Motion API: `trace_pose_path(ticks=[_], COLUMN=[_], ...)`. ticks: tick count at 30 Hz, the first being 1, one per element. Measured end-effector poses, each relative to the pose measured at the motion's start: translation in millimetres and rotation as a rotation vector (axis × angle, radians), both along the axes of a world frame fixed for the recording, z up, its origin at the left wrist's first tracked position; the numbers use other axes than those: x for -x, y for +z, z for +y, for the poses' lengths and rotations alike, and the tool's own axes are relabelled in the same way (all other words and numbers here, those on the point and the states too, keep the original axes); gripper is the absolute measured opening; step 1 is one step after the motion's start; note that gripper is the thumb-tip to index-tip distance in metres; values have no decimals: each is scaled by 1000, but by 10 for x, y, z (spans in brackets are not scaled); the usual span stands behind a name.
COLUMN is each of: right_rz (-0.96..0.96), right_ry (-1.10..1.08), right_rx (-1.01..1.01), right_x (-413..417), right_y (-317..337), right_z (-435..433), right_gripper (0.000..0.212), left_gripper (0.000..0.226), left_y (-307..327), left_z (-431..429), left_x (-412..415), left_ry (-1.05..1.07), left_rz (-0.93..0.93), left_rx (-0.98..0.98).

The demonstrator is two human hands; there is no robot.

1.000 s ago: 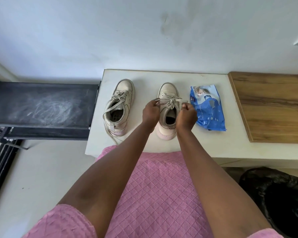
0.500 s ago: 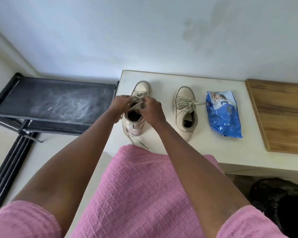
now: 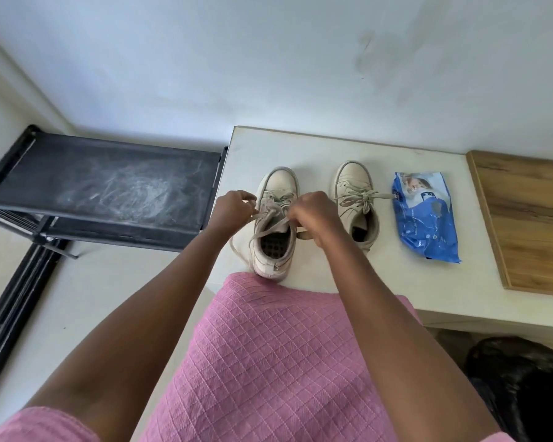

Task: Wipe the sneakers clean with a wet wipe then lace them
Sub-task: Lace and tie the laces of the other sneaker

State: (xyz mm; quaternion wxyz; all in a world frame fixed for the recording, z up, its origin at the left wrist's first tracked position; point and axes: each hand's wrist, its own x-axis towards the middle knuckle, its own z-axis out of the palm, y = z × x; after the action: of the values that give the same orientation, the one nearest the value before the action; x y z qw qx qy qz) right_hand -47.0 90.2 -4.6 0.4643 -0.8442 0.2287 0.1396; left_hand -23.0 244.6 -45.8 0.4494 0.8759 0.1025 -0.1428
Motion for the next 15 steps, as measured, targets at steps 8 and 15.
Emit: trace_pose_path(ticks=[8,15], right_rz=[-178,-208], right_ry=[149,136], right_rx=[197,262], right_x=[-334,-326], right_y=[-148,-232], right_z=[1,38], right_gripper=[23,16], left_gripper=[21,16], left_y=[37,-33], left_z=[-113,-193], left_x=[-227,-275], left_ry=[-210,-250], left_rz=[-126,-227], left_rx=[-93,-101])
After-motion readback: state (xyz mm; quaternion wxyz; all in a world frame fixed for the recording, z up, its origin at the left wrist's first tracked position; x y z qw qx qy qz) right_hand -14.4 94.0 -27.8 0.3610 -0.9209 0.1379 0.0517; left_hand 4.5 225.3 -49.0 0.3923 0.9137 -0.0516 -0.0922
